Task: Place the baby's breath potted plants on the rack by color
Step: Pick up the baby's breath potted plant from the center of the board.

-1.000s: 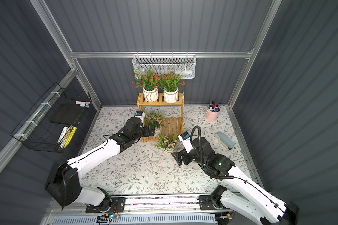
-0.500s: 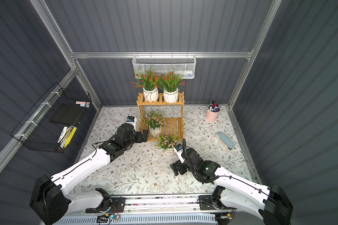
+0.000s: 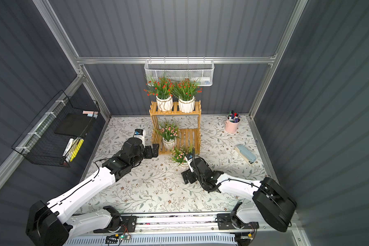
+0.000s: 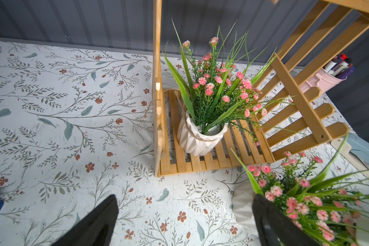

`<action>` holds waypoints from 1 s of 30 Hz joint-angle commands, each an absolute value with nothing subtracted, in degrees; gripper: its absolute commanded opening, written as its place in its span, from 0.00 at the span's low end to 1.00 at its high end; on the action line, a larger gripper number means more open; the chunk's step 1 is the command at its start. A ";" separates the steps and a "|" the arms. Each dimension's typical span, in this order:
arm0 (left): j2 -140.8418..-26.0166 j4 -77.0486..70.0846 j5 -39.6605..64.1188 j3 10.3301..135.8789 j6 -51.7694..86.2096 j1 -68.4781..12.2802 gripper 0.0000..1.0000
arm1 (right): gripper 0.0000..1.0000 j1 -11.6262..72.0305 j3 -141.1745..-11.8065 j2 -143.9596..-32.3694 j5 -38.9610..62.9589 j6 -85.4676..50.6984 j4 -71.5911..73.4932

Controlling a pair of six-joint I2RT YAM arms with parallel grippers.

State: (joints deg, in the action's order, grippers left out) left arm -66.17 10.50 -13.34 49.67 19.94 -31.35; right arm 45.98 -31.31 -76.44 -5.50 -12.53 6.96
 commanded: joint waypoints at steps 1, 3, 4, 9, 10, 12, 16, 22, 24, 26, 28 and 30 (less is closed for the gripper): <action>-66.01 11.56 -14.12 48.91 19.78 -31.55 0.99 | 0.99 43.09 -33.45 -78.29 -1.83 -10.89 11.84; -66.36 12.13 -14.17 49.34 19.53 -31.54 0.99 | 0.99 42.03 -34.24 -79.51 0.22 -9.84 12.43; -66.51 12.48 -14.39 49.60 19.43 -31.55 0.99 | 0.99 41.87 -34.60 -80.10 0.58 -9.31 12.93; -66.94 13.00 -14.85 50.21 19.34 -31.55 0.99 | 0.99 41.27 -36.37 -84.26 2.86 -7.00 15.02; -67.07 13.06 -14.87 50.35 19.32 -31.55 1.00 | 0.99 41.14 -36.84 -85.25 3.13 -6.58 15.26; -67.49 13.42 -14.89 50.68 19.34 -31.51 0.99 | 0.99 40.91 -37.46 -86.64 3.67 -6.10 16.18; -68.11 14.30 -14.94 51.34 19.34 -31.55 0.99 | 0.99 39.83 -39.55 -89.84 4.70 -4.56 16.46; -68.39 14.92 -15.41 51.77 19.31 -31.55 0.99 | 0.99 38.17 -42.77 -94.92 7.89 -2.49 16.33; -68.34 15.11 -15.60 51.77 19.33 -31.55 0.99 | 0.99 38.00 -43.30 -95.88 8.18 -1.93 16.85; -68.29 15.37 -15.79 51.85 19.34 -31.55 0.99 | 0.99 37.61 -43.89 -96.88 8.80 -2.11 16.88; -68.23 15.62 -15.82 51.92 19.45 -31.55 0.99 | 0.99 37.29 -44.11 -97.66 9.47 -2.54 17.01; -68.36 15.64 -15.76 51.92 19.38 -31.55 0.99 | 0.99 37.27 -44.12 -98.50 10.11 -2.46 17.38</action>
State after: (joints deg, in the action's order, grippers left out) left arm -68.07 14.17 -14.83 49.82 19.88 -31.35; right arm 37.58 -43.35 -96.68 8.03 -3.16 17.82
